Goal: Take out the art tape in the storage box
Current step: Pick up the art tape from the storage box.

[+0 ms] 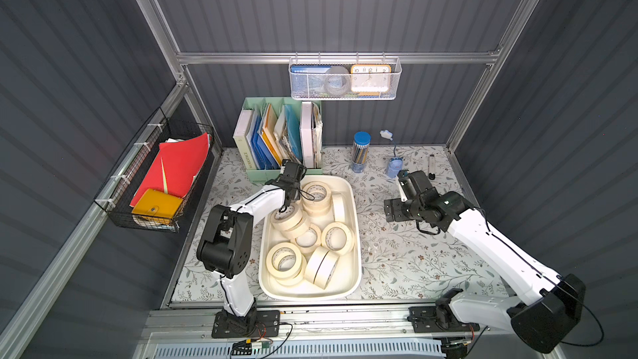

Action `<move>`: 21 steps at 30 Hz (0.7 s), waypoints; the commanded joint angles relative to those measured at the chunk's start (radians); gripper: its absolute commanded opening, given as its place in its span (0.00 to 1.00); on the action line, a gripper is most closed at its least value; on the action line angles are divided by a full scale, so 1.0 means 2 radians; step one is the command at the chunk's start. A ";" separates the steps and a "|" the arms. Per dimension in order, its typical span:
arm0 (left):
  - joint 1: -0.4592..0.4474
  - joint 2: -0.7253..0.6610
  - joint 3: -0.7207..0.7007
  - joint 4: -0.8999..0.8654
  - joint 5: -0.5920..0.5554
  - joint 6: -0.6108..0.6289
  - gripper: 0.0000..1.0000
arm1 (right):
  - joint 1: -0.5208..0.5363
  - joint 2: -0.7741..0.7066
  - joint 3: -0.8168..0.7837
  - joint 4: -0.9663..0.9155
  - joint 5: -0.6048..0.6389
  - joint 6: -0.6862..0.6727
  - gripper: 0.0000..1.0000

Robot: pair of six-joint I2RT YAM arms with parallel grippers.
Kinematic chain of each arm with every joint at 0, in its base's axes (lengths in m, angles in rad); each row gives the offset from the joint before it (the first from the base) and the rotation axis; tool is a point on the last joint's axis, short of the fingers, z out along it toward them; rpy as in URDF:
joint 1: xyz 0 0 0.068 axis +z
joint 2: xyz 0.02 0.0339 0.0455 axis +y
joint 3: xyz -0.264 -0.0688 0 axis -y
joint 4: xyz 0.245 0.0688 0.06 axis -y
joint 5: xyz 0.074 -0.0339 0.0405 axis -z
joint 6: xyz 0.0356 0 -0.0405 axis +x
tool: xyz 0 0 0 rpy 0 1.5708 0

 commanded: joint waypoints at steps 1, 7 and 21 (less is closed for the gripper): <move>0.009 0.012 0.011 -0.004 0.005 0.007 0.60 | 0.001 -0.006 -0.009 0.007 0.011 -0.001 0.94; 0.012 0.020 0.016 -0.005 -0.003 0.011 0.36 | 0.001 0.001 -0.011 0.010 0.005 0.001 0.94; -0.004 -0.070 0.075 -0.072 -0.022 0.024 0.18 | 0.060 -0.013 0.063 -0.025 -0.065 0.044 0.83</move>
